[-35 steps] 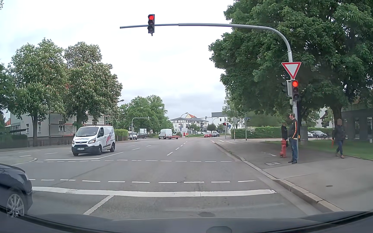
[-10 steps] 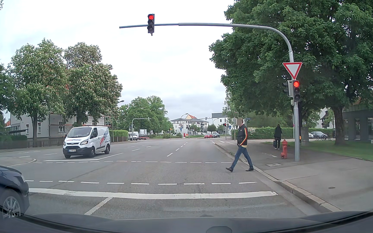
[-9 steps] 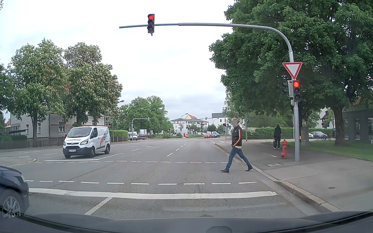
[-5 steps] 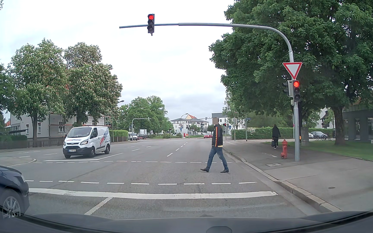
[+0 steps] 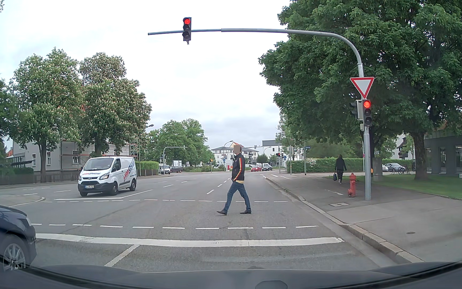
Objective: Follow the waypoints while adhering to traffic rules and regulations
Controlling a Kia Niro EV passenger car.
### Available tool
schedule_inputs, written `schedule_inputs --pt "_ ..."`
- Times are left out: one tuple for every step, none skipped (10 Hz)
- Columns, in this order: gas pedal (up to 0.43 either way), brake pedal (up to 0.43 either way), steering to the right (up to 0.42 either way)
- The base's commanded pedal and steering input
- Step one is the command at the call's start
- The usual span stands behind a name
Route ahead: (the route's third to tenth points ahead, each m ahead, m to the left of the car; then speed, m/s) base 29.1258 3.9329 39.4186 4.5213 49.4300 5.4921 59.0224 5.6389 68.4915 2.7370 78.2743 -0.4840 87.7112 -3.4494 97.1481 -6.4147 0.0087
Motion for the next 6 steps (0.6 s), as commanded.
schedule_inputs --pt "0.0 0.213 -0.032" --pt "0.0 0.213 -0.032" --pt "0.0 0.213 -0.032" --pt "0.0 0.213 -0.032" --pt "0.0 0.213 -0.031" --pt "0.0 0.213 -0.031"
